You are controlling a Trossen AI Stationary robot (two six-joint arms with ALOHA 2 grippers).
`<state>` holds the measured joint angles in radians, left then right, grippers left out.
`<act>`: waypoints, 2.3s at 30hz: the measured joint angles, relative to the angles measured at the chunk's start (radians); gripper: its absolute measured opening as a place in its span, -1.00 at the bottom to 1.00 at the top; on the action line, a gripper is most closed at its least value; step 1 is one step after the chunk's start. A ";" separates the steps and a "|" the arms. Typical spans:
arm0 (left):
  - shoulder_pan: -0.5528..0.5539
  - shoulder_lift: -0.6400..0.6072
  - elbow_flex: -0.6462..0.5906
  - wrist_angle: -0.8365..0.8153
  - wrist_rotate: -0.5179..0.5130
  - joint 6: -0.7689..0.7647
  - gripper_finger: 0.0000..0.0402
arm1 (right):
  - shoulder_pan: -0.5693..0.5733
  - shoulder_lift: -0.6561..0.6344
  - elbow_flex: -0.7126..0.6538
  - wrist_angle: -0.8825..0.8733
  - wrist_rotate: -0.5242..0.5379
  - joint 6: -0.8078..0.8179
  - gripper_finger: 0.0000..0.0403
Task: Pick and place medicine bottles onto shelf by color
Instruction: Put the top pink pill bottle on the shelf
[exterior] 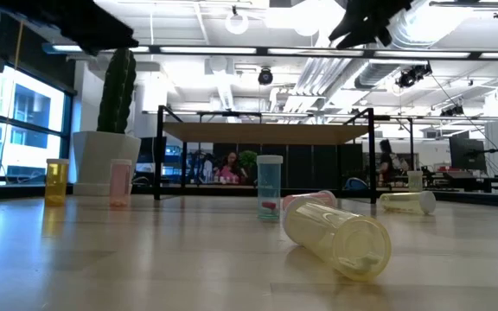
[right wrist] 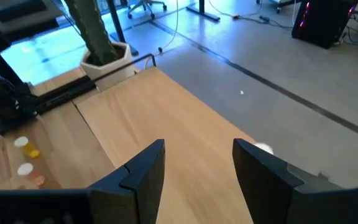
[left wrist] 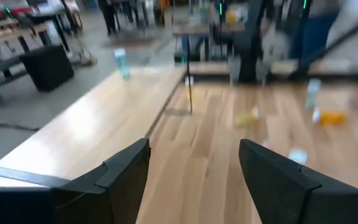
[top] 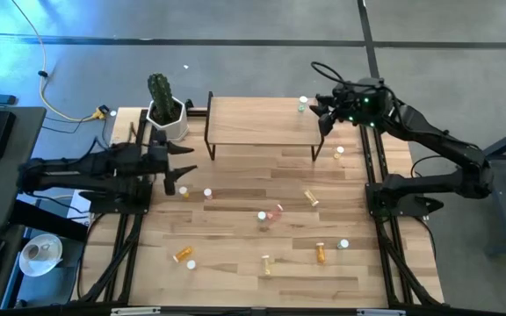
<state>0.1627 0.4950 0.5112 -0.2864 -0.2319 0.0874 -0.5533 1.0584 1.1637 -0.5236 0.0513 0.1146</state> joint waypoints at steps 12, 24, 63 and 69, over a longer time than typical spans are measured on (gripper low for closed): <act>0.000 0.306 0.068 -0.168 0.143 -0.051 0.19 | 0.000 0.000 0.000 -0.097 0.000 0.000 -0.11; 0.000 0.493 0.068 -0.167 0.187 -0.076 0.19 | 0.000 0.000 0.000 -0.102 0.000 0.000 -0.11; 0.000 0.736 0.068 -0.139 0.195 -0.137 0.06 | 0.000 0.001 0.000 -0.109 0.001 0.000 -0.11; 0.000 0.736 0.068 -0.134 0.195 -0.132 -0.19 | 0.000 0.001 0.000 -0.109 0.001 0.000 -0.11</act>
<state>0.1630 1.2308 0.5797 -0.4207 -0.0372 -0.0451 -0.5533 1.0592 1.1637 -0.6331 0.0521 0.1150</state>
